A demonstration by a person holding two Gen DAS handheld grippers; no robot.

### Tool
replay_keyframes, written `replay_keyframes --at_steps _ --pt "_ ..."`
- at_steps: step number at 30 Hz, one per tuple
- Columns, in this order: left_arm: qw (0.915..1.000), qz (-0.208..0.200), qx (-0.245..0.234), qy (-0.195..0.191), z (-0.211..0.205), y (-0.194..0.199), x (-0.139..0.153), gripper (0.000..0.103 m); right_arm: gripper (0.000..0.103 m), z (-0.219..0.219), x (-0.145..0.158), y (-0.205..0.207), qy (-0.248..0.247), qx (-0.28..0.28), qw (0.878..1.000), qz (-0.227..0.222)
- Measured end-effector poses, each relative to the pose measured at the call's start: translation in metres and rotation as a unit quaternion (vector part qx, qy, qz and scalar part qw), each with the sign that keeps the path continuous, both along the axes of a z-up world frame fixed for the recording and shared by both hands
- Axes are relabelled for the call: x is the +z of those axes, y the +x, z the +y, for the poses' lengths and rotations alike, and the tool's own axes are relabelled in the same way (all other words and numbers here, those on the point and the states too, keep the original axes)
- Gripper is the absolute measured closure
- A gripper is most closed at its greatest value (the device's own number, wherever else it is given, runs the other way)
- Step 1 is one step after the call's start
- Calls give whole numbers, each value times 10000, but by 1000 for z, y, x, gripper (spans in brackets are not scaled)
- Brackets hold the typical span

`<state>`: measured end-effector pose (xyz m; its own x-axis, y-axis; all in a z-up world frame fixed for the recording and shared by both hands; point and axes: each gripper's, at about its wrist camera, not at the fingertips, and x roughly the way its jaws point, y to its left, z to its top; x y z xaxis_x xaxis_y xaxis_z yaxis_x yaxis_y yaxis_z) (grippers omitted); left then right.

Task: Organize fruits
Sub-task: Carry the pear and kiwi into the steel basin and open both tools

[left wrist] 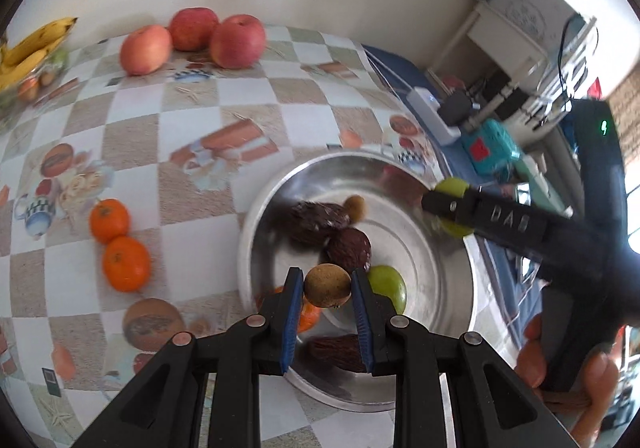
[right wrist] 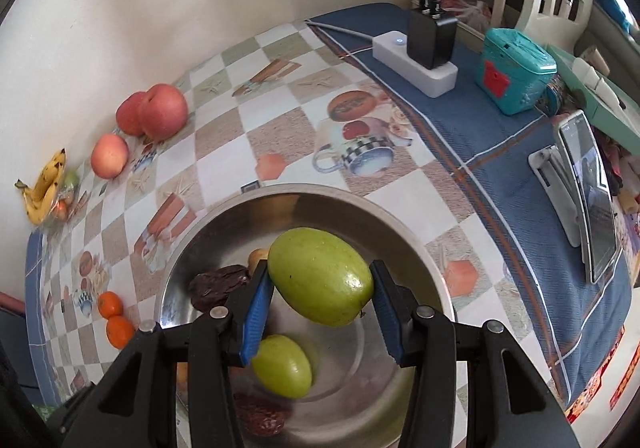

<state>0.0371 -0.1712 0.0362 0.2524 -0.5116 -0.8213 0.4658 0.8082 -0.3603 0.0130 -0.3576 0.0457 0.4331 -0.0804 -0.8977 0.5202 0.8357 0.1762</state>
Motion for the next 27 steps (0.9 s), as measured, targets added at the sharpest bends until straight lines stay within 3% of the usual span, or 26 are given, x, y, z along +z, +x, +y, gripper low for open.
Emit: replay_keyframes --at_steps 6,13,15,18,21,25,27 --pt "9995 -229 -73 189 -13 -1 -9 77 52 2 -17 9 154 10 9997 183" --pt "9998 45 36 189 -12 7 -25 74 52 1 -46 18 346 46 9971 682" --pt "9997 58 58 210 -11 7 -24 69 52 -1 -47 19 435 22 9967 682" --pt "9997 69 123 209 -8 7 -24 46 52 -5 -45 18 448 -24 9969 652" --pt "9998 109 143 129 -6 8 -21 41 52 -5 -38 16 345 -43 9980 526" --pt "9996 78 229 154 -2 10 -15 26 52 0 -18 12 105 39 9997 199" --pt "9995 93 253 168 0 11 -14 24 52 4 -9 10 -39 89 9999 51"
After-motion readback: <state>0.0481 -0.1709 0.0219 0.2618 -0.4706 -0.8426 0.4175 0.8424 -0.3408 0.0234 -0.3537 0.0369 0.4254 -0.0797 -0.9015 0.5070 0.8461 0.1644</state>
